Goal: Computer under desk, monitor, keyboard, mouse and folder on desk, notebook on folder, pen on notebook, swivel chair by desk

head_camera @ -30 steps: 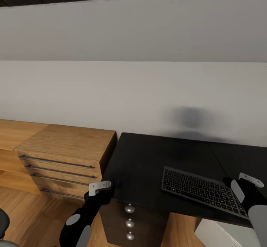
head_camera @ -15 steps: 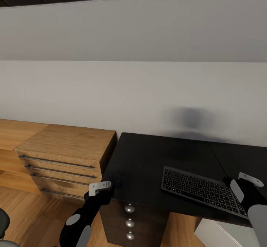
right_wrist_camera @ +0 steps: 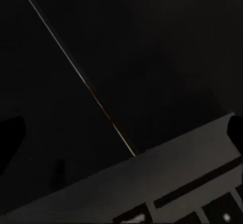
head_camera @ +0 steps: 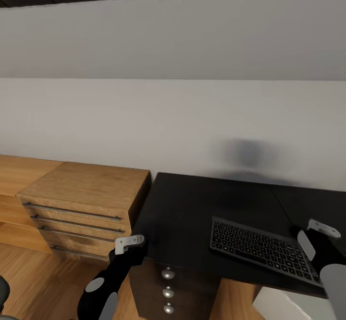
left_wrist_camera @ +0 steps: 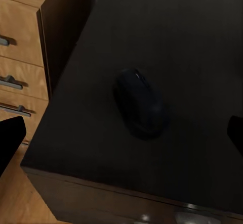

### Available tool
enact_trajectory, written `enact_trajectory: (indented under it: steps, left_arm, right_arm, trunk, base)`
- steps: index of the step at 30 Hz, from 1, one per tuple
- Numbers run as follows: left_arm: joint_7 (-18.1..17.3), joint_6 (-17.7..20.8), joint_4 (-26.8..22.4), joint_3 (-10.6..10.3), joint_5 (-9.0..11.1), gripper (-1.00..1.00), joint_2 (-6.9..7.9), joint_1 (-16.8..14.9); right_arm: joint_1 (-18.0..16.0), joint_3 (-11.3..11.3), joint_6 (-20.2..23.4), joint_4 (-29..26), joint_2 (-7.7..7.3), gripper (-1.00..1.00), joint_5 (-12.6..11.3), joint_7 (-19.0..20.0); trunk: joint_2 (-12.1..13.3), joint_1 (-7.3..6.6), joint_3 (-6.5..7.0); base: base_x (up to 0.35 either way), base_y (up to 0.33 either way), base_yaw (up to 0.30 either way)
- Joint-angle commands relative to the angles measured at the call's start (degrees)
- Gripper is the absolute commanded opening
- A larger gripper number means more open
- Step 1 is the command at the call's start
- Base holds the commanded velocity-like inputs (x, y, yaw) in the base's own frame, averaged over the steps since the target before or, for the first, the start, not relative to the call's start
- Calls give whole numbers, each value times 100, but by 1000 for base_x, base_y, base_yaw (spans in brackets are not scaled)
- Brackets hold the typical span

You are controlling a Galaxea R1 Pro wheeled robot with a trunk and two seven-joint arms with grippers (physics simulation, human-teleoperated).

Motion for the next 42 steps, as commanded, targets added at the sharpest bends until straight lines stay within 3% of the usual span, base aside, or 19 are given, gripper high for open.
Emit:
enact_trajectory:
  steps: [1, 16, 34, 42]
  left_arm:
    - [53, 20, -5, -8, 61, 100, 0, -4]
    - [46, 45, -8, -15, 69, 100, -7, -4]
    - [53, 29, -20, -17, 69, 100, -29, -4]
    - [49, 40, -21, -17, 71, 100, -21, -4]
  right_arm:
    - [-2, 9, -9, -17, 1, 100, -58, -31]
    - [-2, 23, -163, -43, 34, 100, -58, -24]
    - [-2, 25, -160, -32, 35, 100, -58, -27]
    - [-2, 41, -89, -4, 29, 100, -57, -36]
  trunk:
    - [-3, 2, -6]
    - [-3, 2, -6]
    - [-725, 397, -330]
    - [-725, 397, -330]
  base:
    - [219, 0, 0]
    - [105, 0, 0]
    - [1, 0, 0]
    - [0, 0, 0]
